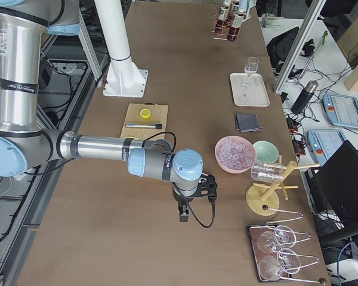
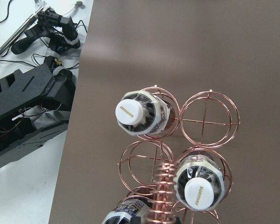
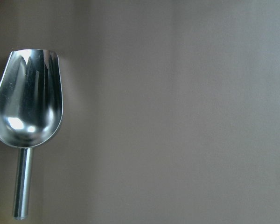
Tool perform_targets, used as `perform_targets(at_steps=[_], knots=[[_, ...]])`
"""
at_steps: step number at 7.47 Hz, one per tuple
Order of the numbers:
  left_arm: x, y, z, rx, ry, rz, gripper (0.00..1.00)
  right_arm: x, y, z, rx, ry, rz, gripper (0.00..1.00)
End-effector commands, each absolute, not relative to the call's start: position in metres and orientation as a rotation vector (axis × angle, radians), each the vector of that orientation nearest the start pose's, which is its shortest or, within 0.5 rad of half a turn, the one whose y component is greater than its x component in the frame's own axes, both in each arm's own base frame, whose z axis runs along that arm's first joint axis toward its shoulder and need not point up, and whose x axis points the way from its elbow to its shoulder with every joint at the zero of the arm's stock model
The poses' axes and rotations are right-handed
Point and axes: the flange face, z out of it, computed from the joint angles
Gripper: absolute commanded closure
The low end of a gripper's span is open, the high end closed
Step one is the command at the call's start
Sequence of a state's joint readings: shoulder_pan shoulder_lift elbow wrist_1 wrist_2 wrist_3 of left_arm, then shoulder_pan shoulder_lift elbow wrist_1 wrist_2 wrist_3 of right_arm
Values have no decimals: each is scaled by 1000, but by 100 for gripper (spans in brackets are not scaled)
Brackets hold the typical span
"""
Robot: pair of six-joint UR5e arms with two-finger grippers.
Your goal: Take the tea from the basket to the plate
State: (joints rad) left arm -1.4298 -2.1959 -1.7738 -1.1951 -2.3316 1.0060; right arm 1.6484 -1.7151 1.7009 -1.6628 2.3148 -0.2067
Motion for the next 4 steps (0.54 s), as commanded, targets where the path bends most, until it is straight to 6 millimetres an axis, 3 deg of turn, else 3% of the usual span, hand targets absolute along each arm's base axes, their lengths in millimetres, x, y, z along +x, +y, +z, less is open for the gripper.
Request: perform_targets(at_steps=[1,3,4], knots=[[51,-619,214,787,538,1290,100,98,-418,688,-25,-754,-68,1],[48,-587,190,804,558,1170,100,99,-426,680,-9,-756,-70,1],[61,-582,183,789,588,1131,100,99,-432,675,2,-755,-76,1]])
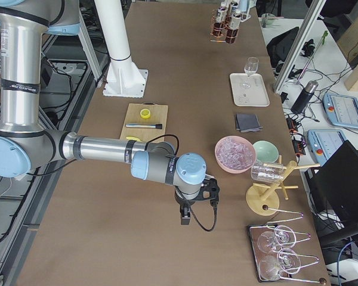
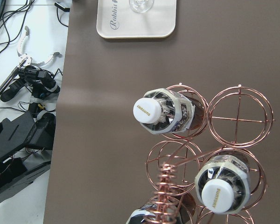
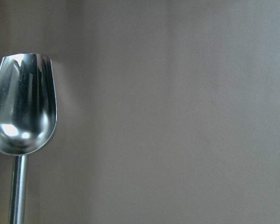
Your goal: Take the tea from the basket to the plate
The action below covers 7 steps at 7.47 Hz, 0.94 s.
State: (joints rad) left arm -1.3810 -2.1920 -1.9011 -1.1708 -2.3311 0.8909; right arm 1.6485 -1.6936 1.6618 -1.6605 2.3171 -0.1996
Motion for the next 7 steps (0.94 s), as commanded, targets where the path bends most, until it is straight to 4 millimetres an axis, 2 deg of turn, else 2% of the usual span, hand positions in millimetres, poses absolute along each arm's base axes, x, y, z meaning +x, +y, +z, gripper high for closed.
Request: perform_targets(at_steps=[1,2,3,5,6,7], knots=[[83,-571,172,766,618,1072,100,99,-437,666,18,-754,-82,1],[114,-565,158,745,652,1040,100,99,-440,663,25,-755,-81,1],[136,-552,143,750,650,1036,100,93,-447,654,36,-762,-96,1],[192,-526,97,794,705,1112,100,70,-457,615,41,-771,-51,1],[236,-506,79,780,746,1136,100,62,-458,604,50,-774,-60,1],[257,-493,54,806,722,1113,100,52,-459,592,56,-783,-85,1]])
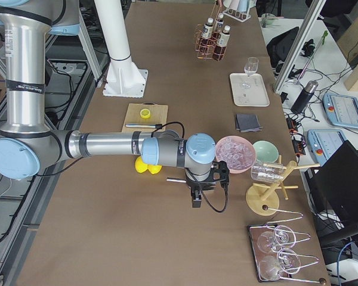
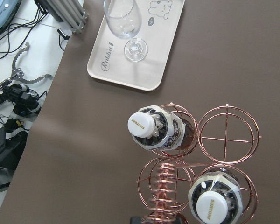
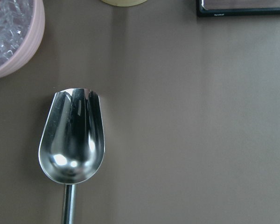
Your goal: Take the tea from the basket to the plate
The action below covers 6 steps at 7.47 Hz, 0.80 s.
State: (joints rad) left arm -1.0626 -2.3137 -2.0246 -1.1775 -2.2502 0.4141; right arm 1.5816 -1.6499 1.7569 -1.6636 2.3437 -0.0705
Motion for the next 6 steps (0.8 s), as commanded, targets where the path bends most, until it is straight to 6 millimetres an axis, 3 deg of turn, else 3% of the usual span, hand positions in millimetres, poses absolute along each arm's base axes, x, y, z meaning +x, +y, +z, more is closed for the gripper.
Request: perform_targets(at_steps=[1,2,3,4,6], knots=[[281,-486,54,803,739,1149,100,44,-462,585,46,-811,-62,1],[286,-490,55,844,742,1155,100,21,-469,562,27,-809,-15,1],[298,-481,54,836,760,1166,100,-3,-485,537,15,-812,19,1],[309,-467,46,831,793,1163,100,-39,-501,514,-4,-815,18,1],[337,-442,31,815,850,1178,100,-85,-528,462,-11,-839,60,1]])
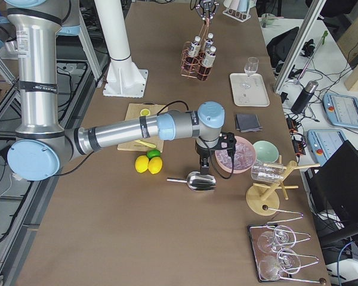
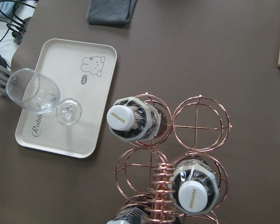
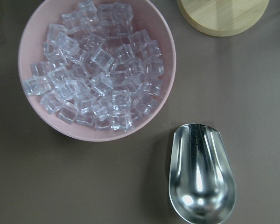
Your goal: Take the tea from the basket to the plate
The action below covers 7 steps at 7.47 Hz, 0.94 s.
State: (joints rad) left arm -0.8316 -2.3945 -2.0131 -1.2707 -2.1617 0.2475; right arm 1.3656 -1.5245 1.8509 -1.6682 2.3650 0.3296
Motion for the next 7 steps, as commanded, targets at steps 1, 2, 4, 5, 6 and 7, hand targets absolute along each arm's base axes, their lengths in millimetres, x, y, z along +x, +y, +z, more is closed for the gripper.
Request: perform_targets(at_steps=[1,2,4,5,6,7], knots=[[345,-439,25,812,862,1189,100,-109,-539,436,-12,-838,88,1],[352,-441,21,806,863,1193,100,-131,-542,423,-13,-826,90,1],[364,-443,12,799,868,1204,100,-173,-541,397,-15,-847,21,1],[377,-434,12,786,883,1224,100,-217,-534,387,-43,-862,-54,2],[377,-432,10,792,901,1196,100,-259,-560,344,-65,-868,-63,2],[383,-427,11,801,914,1202,100,-293,-580,308,-102,-856,-57,2]])
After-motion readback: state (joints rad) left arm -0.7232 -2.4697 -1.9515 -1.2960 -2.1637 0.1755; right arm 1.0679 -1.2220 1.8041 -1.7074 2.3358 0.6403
